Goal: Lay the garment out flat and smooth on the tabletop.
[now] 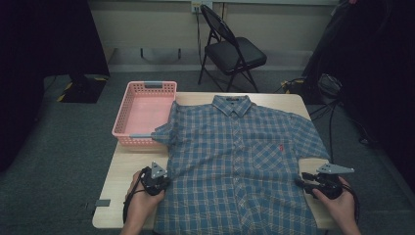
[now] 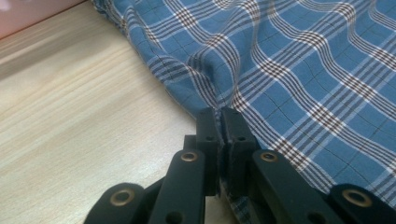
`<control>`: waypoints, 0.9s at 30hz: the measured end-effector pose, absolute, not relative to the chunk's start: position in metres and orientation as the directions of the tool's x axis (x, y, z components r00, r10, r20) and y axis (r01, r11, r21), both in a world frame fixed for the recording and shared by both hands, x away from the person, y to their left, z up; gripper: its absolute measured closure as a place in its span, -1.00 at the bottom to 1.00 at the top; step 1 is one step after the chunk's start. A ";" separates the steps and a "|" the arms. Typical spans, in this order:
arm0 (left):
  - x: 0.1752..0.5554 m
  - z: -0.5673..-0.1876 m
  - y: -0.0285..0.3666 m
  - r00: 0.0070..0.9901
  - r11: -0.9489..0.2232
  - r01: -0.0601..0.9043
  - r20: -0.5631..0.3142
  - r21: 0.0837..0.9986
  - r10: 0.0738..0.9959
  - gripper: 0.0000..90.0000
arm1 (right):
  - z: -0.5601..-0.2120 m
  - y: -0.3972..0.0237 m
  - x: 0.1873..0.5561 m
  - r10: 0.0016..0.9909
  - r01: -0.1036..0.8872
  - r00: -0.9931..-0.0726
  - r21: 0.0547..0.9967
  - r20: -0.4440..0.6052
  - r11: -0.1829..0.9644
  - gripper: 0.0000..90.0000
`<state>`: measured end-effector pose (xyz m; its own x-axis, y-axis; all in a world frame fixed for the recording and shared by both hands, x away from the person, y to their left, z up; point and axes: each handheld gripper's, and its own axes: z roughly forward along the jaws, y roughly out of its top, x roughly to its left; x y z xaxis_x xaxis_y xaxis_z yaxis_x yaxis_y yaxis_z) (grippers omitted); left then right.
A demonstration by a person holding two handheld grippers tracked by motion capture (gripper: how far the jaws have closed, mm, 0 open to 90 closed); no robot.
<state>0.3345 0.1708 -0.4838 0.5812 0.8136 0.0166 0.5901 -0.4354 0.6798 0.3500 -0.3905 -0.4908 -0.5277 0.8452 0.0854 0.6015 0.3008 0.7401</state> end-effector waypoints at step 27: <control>0.339 -0.414 0.155 0.645 -0.332 0.397 -0.003 0.855 0.764 -0.30 | -0.396 -0.400 0.328 0.827 0.399 -0.561 0.883 0.022 0.248 -0.08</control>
<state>0.3385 0.1547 -0.4136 0.6450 0.7642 -0.0026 0.3972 -0.3324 0.8554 0.3278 -0.4004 -0.3957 -0.5612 0.8274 0.0216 0.3993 0.2478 0.8827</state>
